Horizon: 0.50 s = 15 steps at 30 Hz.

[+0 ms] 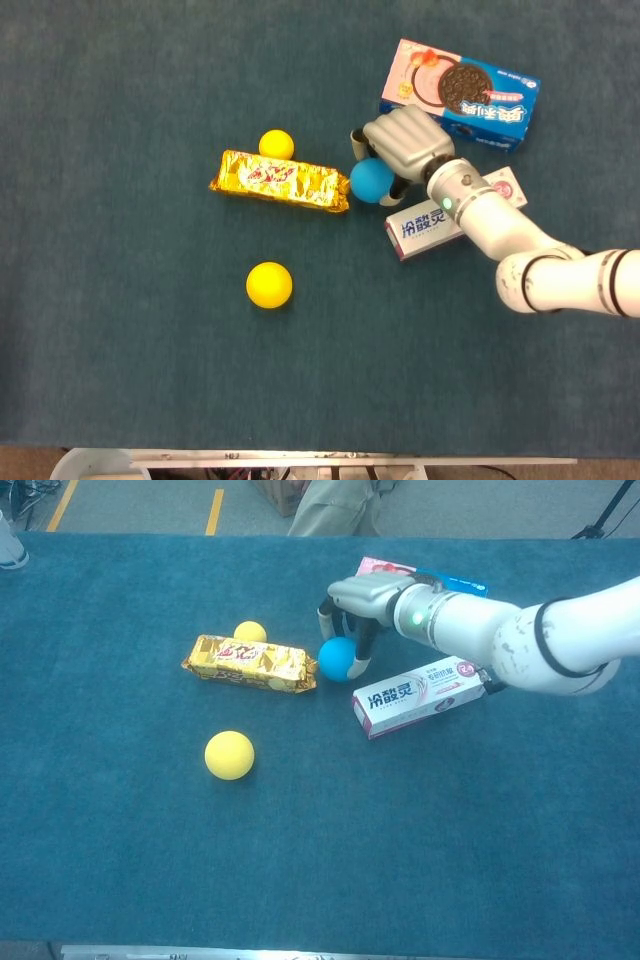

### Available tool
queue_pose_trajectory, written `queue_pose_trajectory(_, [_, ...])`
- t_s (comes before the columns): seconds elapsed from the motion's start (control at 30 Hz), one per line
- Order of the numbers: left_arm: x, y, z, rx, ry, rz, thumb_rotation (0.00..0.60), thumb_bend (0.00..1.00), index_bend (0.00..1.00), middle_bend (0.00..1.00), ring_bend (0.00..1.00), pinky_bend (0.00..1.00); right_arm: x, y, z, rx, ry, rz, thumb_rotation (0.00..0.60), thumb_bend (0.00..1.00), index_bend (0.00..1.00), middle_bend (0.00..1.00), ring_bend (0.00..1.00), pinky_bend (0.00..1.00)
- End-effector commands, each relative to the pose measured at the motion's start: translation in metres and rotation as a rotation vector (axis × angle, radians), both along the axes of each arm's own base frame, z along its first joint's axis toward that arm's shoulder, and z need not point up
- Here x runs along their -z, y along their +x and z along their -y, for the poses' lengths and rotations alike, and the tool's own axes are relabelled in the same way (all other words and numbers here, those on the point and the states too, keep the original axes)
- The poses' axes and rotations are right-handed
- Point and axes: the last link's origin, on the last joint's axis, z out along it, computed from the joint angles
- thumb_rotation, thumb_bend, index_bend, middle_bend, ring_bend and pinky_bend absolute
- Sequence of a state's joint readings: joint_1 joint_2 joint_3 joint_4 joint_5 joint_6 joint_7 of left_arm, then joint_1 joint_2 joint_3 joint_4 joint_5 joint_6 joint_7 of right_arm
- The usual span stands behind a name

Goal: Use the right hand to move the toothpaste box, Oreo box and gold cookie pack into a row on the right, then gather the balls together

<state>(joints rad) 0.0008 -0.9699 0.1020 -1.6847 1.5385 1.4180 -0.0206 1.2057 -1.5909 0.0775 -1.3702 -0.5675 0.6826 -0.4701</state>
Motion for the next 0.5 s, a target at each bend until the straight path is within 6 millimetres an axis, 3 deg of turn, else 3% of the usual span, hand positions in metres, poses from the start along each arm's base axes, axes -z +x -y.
queue_pose_trajectory(0.03, [0.001,0.001,0.0,0.002,-0.002,0.0,0.6,0.31,0.08,0.19,0.03,0.07,-0.016,0.01,0.0,-0.012,-0.011,0.06,0.6,0.08,0.55,0.47,0.37,0.66])
queue_pose_trajectory(0.27, [0.002,0.003,-0.002,0.012,-0.007,0.001,0.6,0.31,0.08,0.19,0.03,0.07,-0.035,0.039,-0.009,-0.075,0.001,0.16,0.6,0.07,0.55,0.47,0.37,0.66])
queue_pose_trajectory(0.5, [-0.001,0.005,0.001,0.018,0.003,-0.001,0.6,0.31,0.08,0.19,0.03,0.07,-0.029,0.077,-0.021,-0.172,0.026,0.17,0.6,0.08,0.55,0.47,0.37,0.66])
